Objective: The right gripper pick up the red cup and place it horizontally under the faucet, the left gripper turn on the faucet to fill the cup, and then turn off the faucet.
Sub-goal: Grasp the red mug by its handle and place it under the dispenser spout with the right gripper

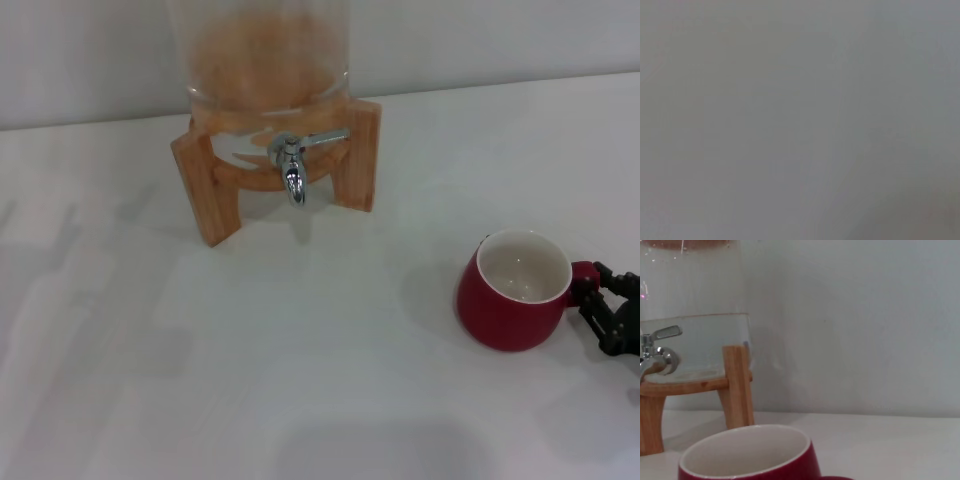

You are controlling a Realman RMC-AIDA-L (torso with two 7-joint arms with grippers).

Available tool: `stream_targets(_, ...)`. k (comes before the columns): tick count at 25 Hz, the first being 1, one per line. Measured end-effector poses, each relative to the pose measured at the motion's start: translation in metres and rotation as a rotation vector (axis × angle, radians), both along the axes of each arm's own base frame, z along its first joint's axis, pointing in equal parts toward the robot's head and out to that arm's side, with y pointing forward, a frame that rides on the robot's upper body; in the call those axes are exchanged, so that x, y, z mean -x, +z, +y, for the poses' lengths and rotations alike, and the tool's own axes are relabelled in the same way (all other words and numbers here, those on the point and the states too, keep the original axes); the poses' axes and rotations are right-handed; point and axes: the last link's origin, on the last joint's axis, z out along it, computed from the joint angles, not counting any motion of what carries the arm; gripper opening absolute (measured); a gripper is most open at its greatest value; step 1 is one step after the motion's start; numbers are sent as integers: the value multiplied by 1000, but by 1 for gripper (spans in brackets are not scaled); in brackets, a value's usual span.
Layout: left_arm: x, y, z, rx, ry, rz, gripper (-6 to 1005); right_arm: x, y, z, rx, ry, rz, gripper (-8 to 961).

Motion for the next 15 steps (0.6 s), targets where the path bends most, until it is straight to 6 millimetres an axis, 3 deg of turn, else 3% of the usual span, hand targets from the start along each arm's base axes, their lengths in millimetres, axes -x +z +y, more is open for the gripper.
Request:
stream_targets(5,0,0,0,-1,0,-1,829,1,-1,0,6,5,2,188)
stream_targets(15,-1,1,0,-3,-2,-2,829,3,-2,1,12,20,6,139)
